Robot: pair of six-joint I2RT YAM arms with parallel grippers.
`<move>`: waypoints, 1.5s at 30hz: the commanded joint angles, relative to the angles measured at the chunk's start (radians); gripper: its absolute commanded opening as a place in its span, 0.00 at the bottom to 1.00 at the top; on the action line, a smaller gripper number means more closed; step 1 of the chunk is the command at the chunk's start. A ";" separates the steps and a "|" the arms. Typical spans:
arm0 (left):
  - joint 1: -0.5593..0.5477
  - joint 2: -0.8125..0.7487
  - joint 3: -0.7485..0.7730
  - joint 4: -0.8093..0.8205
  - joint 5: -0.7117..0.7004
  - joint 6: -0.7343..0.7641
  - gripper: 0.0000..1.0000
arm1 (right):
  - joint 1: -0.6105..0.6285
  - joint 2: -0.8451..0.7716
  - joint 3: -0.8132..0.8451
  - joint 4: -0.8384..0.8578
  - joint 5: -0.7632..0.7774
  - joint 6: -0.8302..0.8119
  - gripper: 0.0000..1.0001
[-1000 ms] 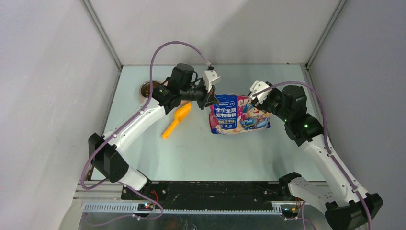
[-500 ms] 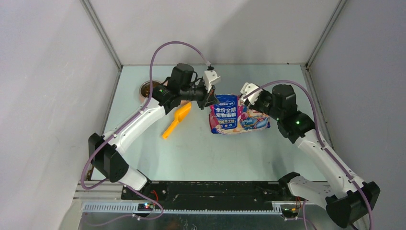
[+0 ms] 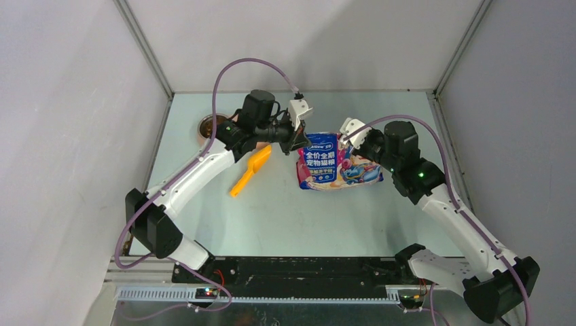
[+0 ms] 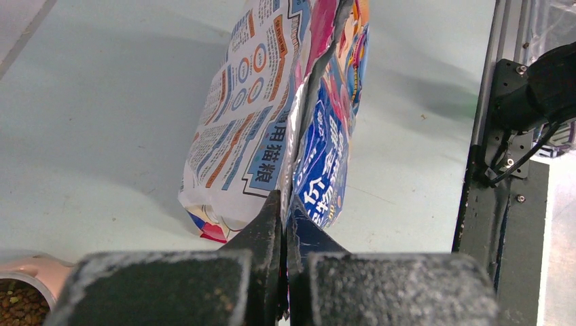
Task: Serve the pet food
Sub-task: Close the pet food bag at the center of the board.
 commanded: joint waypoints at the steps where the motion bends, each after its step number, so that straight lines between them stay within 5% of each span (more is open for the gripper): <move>1: 0.022 -0.096 0.037 0.044 -0.049 -0.005 0.00 | -0.014 -0.057 0.019 0.118 0.120 0.020 0.00; 3: 0.022 -0.094 0.036 0.044 -0.051 -0.006 0.00 | -0.020 -0.047 0.041 0.059 0.104 0.025 0.03; 6: 0.023 -0.093 0.035 0.048 -0.047 -0.009 0.00 | -0.029 -0.030 0.057 -0.004 0.093 0.022 0.30; 13: 0.022 -0.094 0.033 0.049 -0.038 -0.012 0.00 | -0.059 -0.022 0.026 -0.015 0.054 0.023 0.40; 18: 0.022 -0.095 0.032 0.050 -0.036 -0.011 0.00 | -0.080 -0.017 0.015 0.002 0.044 0.021 0.35; 25: 0.022 -0.096 0.031 0.050 -0.035 -0.011 0.00 | -0.091 -0.028 0.015 0.024 0.056 0.014 0.00; 33: 0.022 -0.099 0.035 0.048 -0.070 -0.015 0.00 | -0.096 -0.080 0.015 0.155 0.206 0.051 0.00; 38: 0.022 -0.103 0.039 0.044 -0.085 -0.010 0.00 | -0.111 -0.086 0.050 0.054 0.131 0.057 0.00; 45: 0.022 -0.102 0.036 0.045 -0.077 -0.010 0.00 | -0.125 -0.077 0.023 -0.016 0.094 0.022 0.41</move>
